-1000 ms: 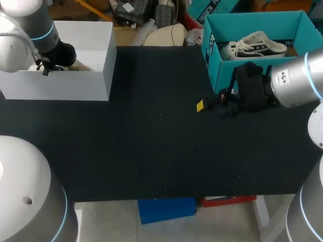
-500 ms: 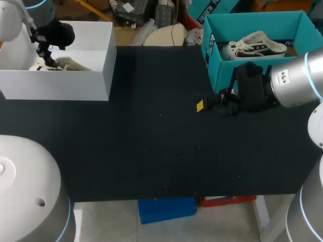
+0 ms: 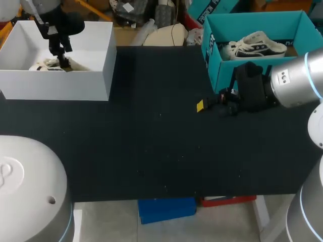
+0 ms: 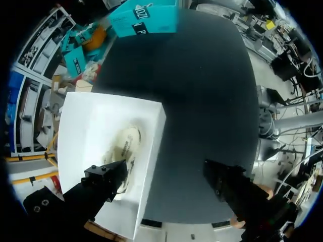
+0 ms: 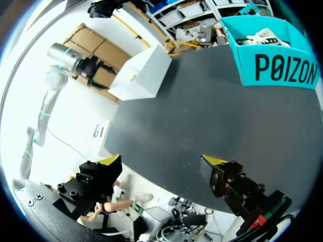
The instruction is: Take the shoe out of the shoebox, open the shoe tongue, remove and reinsert the insole, then place the shoe into the shoebox
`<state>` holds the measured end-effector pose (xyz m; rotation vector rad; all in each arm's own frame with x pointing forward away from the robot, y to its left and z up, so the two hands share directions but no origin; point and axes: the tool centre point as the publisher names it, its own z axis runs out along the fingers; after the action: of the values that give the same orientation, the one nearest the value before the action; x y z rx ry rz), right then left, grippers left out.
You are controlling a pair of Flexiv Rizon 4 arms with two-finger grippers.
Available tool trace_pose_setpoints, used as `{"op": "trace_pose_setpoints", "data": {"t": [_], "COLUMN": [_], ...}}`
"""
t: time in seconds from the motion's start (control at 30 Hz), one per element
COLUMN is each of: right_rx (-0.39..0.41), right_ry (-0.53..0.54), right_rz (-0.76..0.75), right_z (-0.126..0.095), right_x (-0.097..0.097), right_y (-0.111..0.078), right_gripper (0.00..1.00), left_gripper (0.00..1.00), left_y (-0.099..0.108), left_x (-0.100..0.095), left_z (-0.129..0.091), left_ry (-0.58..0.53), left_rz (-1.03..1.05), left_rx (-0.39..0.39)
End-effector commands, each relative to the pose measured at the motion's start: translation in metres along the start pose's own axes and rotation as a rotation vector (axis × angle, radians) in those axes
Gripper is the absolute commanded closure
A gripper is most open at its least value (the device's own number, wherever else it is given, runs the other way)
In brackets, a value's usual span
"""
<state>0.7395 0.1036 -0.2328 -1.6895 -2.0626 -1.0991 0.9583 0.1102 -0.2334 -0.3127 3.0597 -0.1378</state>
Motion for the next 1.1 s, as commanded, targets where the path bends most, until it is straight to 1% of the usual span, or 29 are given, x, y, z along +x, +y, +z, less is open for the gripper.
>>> {"op": "trace_pose_setpoints", "data": {"t": [0.03,0.1,0.2,0.37,0.43,0.47,0.5,0.53,0.57,0.67,0.7,0.77,0.93,1.1], "right_rx": [0.001,0.001,0.001,0.001,0.088,0.148,0.184,0.240,0.285,0.377,0.397,0.460,0.592,0.667], "right_ry": [-0.002,-0.002,-0.002,-0.002,-0.119,-0.212,-0.282,-0.342,-0.394,-0.531,-0.554,-0.636,-0.754,-0.814], "right_rz": [0.001,0.001,0.001,0.001,0.003,-0.012,-0.014,-0.015,-0.027,-0.034,-0.031,-0.041,-0.040,-0.025], "right_z": [0.000,0.000,0.000,0.000,-0.008,-0.012,-0.015,-0.017,-0.018,-0.018,-0.017,-0.015,-0.007,0.001], "right_x": [0.001,0.001,0.001,0.001,-0.009,-0.013,-0.017,-0.020,-0.024,-0.032,-0.034,-0.039,-0.052,-0.061], "right_y": [0.000,0.000,0.000,0.000,0.004,0.007,0.011,0.015,0.019,0.030,0.033,0.038,0.045,0.048], "right_gripper": [0.00,0.00,0.00,0.00,0.00,0.00,0.00,0.00,0.00,0.00,0.00,0.00,0.00,0.00], "left_gripper": [0.00,0.00,0.00,0.00,0.00,0.00,0.00,0.00,0.00,0.00,0.00,0.00,0.00,0.00], "left_y": [-0.008,-0.012,-0.017,-0.017,-0.017,-0.017,-0.017,-0.017,-0.017,-0.017,-0.017,-0.017,-0.017,-0.017], "left_x": [0.032,0.043,0.056,0.056,0.056,0.056,0.056,0.056,0.056,0.056,0.056,0.056,0.056,0.056], "left_z": [0.005,0.011,0.020,0.020,0.020,0.020,0.020,0.020,0.020,0.020,0.020,0.020,0.020,0.020], "left_ry": [-0.052,-0.059,-0.012,-0.012,-0.012,-0.012,-0.012,-0.012,-0.012,-0.012,-0.012,-0.012,-0.012,-0.012], "left_rz": [-0.226,-0.277,-0.300,-0.300,-0.300,-0.300,-0.300,-0.300,-0.300,-0.300,-0.300,-0.300,-0.300,-0.300], "left_rx": [-0.040,-0.060,-0.053,-0.053,-0.053,-0.053,-0.053,-0.053,-0.053,-0.053,-0.053,-0.053,-0.053,-0.053]}}
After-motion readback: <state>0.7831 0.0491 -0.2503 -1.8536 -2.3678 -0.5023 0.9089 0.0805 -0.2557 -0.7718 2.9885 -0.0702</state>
